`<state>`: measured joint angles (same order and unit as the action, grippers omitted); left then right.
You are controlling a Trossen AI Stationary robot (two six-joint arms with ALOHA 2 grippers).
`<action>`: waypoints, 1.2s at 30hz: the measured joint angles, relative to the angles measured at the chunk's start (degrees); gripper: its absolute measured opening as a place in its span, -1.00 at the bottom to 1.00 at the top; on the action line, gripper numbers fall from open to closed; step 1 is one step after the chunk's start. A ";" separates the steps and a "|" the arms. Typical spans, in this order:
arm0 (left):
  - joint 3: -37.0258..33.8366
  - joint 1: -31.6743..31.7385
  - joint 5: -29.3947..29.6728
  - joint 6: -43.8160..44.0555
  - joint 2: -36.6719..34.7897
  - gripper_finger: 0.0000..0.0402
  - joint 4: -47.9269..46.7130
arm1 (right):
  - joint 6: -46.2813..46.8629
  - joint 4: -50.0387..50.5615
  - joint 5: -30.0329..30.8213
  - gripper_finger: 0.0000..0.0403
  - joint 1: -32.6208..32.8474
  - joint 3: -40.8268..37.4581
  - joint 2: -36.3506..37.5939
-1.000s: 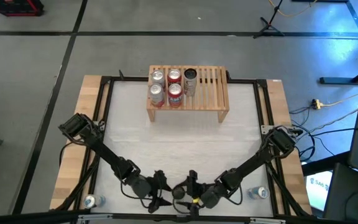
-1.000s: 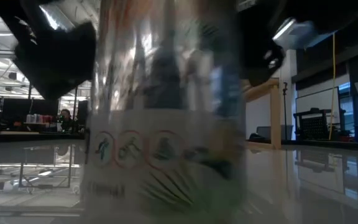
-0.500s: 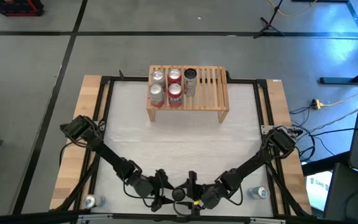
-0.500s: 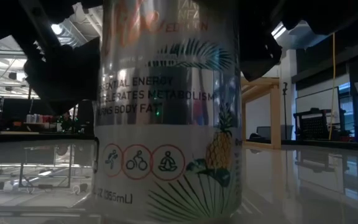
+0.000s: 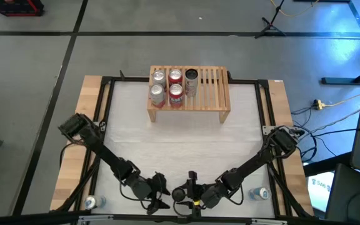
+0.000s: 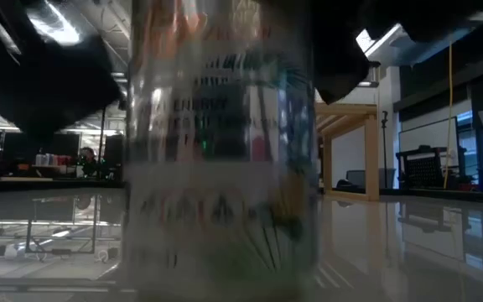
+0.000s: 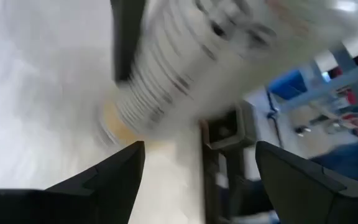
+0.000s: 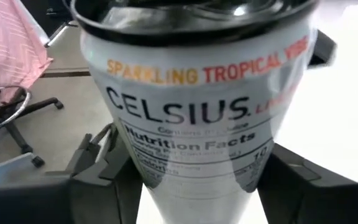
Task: Place canned beverage on shelf
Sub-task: Put the white yellow soda can on the shelf aligned with the other white yellow soda can
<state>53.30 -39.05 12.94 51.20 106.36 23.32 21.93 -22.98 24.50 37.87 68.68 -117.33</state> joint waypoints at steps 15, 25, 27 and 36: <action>0.07 -0.31 3.05 1.73 -32.98 0.49 -30.03 | -9.71 21.83 0.03 0.12 -9.87 4.33 20.39; 0.02 2.89 -0.41 -3.18 -44.53 0.49 -43.41 | -7.77 36.24 5.61 0.11 -18.36 4.61 39.19; 0.02 3.58 -0.49 -5.05 -45.68 0.49 -44.33 | -7.84 39.61 7.02 0.12 -19.45 4.66 41.91; 0.02 6.46 0.96 -7.56 -46.81 0.49 -44.01 | -15.52 42.18 -2.67 0.11 -32.09 3.86 44.60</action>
<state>53.32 -32.60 13.90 43.64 59.55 -20.69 6.41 19.20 21.83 5.77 72.54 -72.73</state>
